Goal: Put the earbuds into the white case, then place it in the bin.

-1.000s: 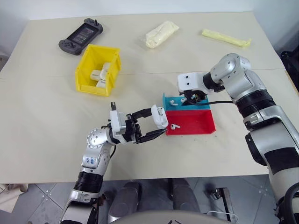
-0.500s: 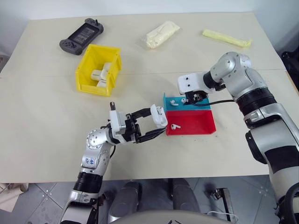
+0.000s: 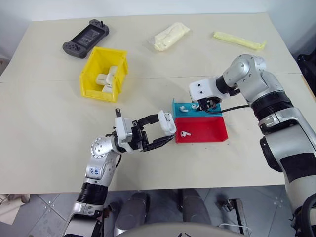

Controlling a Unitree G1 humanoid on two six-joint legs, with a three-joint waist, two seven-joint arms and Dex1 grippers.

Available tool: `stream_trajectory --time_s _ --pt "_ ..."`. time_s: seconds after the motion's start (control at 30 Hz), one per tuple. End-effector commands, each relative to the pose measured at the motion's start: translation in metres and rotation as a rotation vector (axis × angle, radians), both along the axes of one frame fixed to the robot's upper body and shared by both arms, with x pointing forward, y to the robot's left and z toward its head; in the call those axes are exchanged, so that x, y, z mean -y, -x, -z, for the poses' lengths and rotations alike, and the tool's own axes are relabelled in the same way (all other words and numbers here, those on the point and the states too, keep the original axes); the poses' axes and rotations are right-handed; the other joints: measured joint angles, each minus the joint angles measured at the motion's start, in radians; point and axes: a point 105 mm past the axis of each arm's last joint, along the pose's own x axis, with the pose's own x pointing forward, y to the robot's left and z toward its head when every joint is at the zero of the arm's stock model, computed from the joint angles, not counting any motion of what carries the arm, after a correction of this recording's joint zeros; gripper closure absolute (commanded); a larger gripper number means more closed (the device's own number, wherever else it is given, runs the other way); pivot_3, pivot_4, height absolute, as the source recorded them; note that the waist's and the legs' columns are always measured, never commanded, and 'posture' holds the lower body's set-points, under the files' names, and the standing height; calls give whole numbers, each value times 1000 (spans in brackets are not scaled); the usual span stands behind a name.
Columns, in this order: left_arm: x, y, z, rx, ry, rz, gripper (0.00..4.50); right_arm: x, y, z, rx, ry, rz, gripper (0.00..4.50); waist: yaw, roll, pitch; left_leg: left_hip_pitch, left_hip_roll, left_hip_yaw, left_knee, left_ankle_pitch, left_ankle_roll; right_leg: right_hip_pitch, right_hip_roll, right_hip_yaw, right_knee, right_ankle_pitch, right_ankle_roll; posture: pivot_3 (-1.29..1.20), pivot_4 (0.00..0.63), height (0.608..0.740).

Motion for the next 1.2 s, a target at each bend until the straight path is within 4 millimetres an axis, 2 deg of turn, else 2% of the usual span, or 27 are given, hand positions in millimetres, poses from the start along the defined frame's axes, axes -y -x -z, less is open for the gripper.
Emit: stream_trajectory --time_s 0.03,0.4,0.5,0.63,0.87,1.0,1.2 --pt "-2 5 -11 60 13 -10 1740 3 2 12 -31 27 7 3394 0 0 0 0 0 0 0 0 0 0 0 0 0 0 0 0 150 740" --pt "-1 4 -12 64 14 -7 1740 2 3 13 -35 23 -3 3394 -1 0 0 0 0 0 0 0 0 0 0 0 0 0 0 0 150 740" --pt "-1 4 -12 64 13 -7 1740 2 3 14 -39 24 -2 3904 -1 0 0 0 0 0 0 0 0 0 0 0 0 0 0 0 150 740" --pt "-1 4 -12 64 12 -7 1740 0 4 13 -39 6 1 3955 -1 0 0 0 0 0 0 0 0 0 0 0 0 0 0 0 150 740" --pt "-1 4 -13 59 9 8 1740 -3 7 -15 -4 -170 50 3955 0 0 0 0 0 0 0 0 0 0 0 0 0 0 0 0 150 740" --pt "5 2 -15 52 9 50 1740 35 21 -40 18 -343 188 3955 19 0 0 -2 -1 -1 1 0 0 -1 -1 -1 0 0 0 0 150 740" --pt "7 3 -17 42 11 106 1740 70 64 -42 21 -655 292 3955 30 0 0 -3 -1 0 0 -1 1 -1 -2 -1 -2 0 0 0 150 740"
